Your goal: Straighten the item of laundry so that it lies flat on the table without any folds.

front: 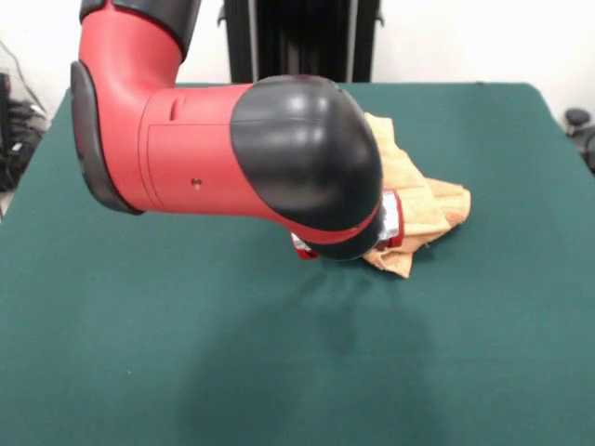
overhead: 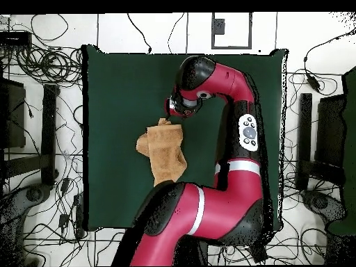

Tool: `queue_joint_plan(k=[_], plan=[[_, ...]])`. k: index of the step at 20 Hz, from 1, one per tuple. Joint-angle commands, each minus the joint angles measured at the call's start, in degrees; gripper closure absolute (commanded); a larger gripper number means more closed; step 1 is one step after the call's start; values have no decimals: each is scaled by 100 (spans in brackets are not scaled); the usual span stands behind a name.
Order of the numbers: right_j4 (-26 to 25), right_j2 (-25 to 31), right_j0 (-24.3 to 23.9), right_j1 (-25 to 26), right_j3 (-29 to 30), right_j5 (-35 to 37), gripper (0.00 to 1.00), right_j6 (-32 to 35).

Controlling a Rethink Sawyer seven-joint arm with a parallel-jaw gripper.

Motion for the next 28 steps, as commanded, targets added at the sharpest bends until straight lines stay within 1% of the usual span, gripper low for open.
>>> queue_joint_plan(k=[1,3,8,14,19,24,28], plan=[[-297,-114,254,211,92,-77,0,829],[-393,-173,274,176,134,-321,0,815],[-439,-194,242,125,229,-431,0,856],[-375,-153,204,206,149,-233,0,914],[-215,-37,149,277,124,187,0,862],[-142,59,114,393,-41,516,0,785],[-47,82,86,360,30,653,0,840]])
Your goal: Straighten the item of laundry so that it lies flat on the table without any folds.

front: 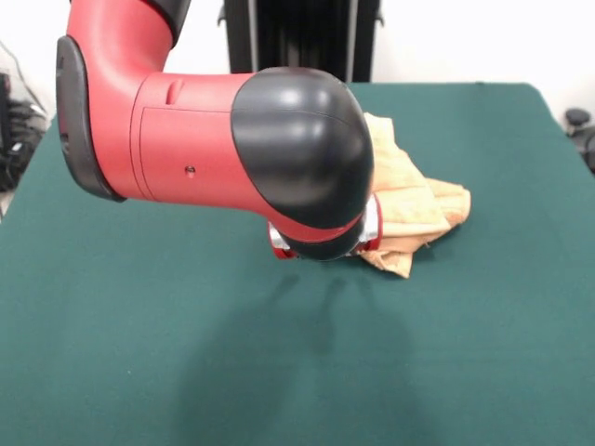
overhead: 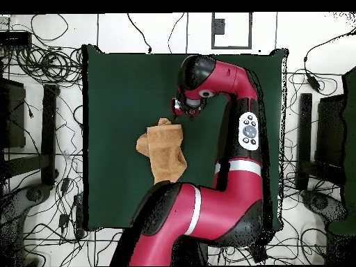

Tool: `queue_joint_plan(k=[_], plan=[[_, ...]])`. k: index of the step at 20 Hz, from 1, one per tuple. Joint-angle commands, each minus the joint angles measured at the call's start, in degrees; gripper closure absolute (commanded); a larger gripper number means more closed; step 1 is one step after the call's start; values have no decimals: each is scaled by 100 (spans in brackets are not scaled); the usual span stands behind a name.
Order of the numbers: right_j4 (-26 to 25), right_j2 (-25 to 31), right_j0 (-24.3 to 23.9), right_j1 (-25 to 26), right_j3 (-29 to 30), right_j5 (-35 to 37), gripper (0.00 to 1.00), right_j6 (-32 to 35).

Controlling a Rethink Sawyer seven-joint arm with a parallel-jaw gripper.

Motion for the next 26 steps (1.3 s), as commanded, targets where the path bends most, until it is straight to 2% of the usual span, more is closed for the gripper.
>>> queue_joint_plan(k=[1,26], plan=[[256,290,48,305,304,594,0,858],[364,241,-11,312,455,505,0,987]])
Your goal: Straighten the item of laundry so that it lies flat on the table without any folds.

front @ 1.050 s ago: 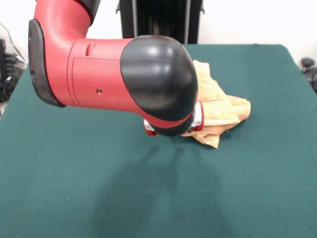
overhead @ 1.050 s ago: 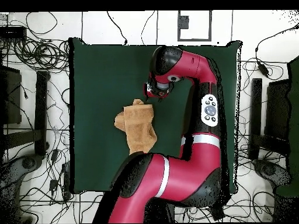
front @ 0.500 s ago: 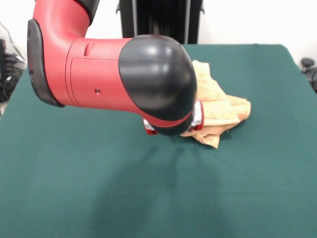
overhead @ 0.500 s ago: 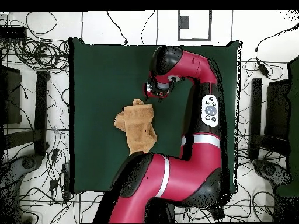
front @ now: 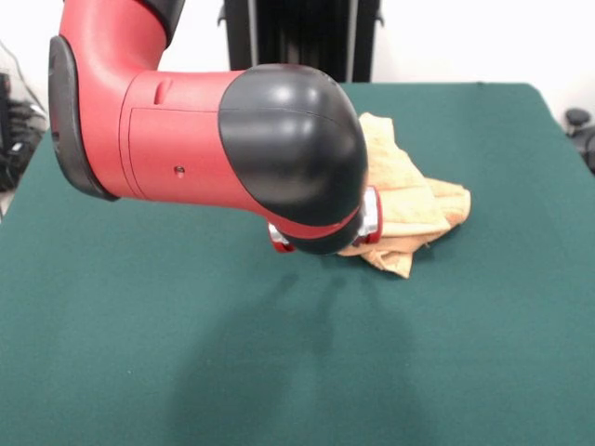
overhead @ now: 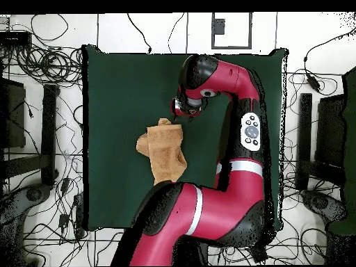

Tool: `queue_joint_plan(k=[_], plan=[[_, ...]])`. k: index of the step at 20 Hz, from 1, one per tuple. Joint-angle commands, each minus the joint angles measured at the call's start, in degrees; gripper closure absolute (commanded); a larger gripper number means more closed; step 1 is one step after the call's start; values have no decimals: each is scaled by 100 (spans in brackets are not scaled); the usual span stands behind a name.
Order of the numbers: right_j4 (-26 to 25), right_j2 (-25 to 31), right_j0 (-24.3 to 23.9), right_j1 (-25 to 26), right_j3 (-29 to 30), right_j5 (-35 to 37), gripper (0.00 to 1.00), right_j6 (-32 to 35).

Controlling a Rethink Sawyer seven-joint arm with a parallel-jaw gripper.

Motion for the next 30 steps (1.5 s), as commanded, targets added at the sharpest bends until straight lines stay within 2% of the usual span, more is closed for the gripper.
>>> queue_joint_plan(k=[1,11,17,24,26,30], plan=[[209,220,24,315,434,403,0,972],[54,175,-123,579,4,1195,0,653],[161,53,-151,456,269,891,0,1213],[142,-20,-168,511,130,983,0,1179],[151,-60,-176,423,298,908,0,1177],[116,-97,-195,426,240,1009,0,1142]])
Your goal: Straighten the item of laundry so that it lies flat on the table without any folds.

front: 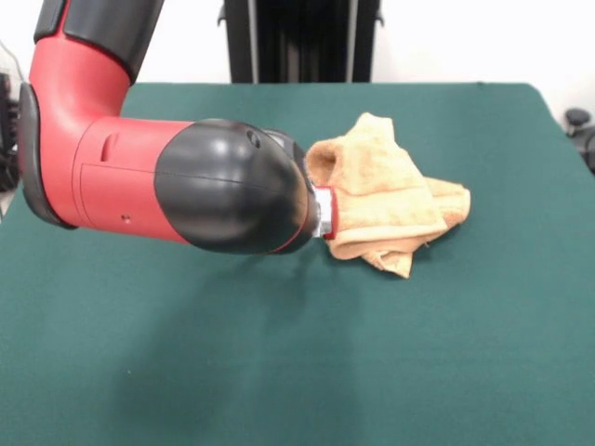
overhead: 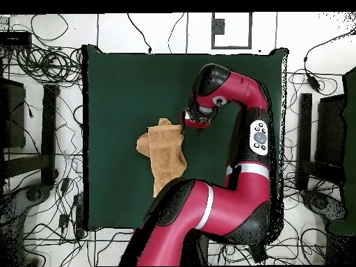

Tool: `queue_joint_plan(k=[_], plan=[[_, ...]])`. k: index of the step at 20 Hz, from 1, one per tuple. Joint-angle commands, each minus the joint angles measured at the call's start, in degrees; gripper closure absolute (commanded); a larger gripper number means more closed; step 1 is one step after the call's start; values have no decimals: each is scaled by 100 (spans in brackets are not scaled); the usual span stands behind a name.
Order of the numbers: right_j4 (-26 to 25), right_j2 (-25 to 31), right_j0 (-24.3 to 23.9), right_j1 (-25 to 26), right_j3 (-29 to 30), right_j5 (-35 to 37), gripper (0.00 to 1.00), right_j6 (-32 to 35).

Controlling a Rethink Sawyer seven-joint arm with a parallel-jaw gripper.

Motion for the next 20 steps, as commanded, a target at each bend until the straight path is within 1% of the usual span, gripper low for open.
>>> queue_joint_plan(k=[1,2,3,7,10,14,15,20], plan=[[62,10,100,-65,444,286,0,1108],[46,2,95,-58,415,337,0,1074],[-12,4,111,-13,241,565,0,943],[-57,-30,71,-74,247,781,0,783],[-83,-20,45,-30,175,880,0,718],[-69,-27,38,-145,359,819,0,722],[-12,-44,32,-315,663,679,0,750],[163,26,96,-461,1105,229,0,1010]])
